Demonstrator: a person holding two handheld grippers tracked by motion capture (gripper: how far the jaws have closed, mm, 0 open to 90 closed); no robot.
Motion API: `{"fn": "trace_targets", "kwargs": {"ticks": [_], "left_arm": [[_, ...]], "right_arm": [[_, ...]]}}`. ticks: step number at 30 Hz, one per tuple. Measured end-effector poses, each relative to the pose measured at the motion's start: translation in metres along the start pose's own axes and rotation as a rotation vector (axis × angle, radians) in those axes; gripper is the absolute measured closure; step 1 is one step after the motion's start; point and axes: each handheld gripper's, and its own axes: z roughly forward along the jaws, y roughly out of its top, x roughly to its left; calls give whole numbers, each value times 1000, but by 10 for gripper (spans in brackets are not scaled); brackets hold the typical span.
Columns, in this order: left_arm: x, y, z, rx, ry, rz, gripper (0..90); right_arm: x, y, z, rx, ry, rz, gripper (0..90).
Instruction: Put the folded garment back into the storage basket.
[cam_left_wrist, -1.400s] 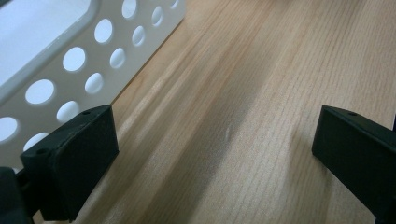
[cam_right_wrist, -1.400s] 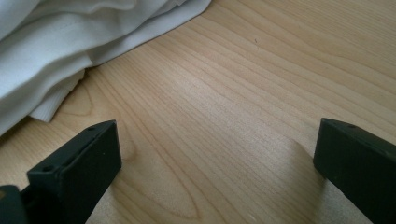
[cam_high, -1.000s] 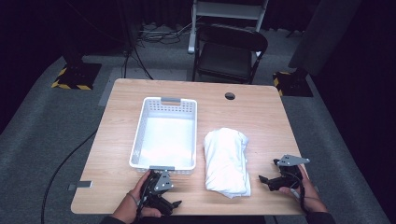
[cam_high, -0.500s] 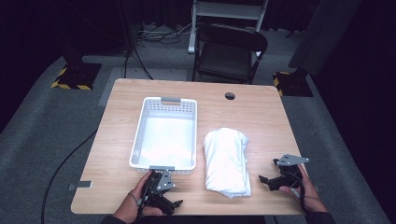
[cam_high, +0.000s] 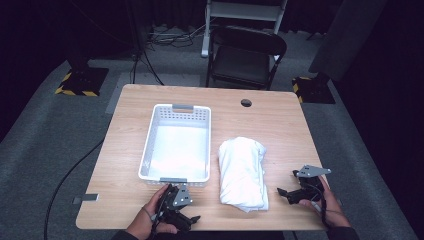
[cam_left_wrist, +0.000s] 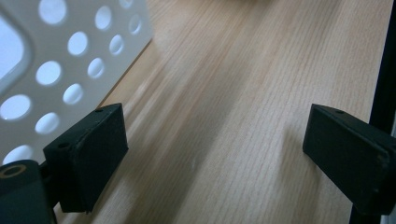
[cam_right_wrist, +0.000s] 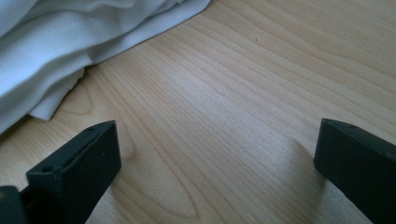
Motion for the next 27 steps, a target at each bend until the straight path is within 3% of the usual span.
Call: {"fn": "trace_targets", "kwargs": {"ticks": [4, 18, 27], "left_arm": [[-4, 4, 1, -3, -1, 20, 63], [-15, 17, 8, -23, -27, 28, 73], [-15, 26, 10, -69, 2, -26, 96]], "right_arm": [[0, 0, 0, -4, 0, 2, 7], [1, -1, 0, -13, -3, 7, 7], [1, -1, 0, -13, -4, 7, 7]]}}
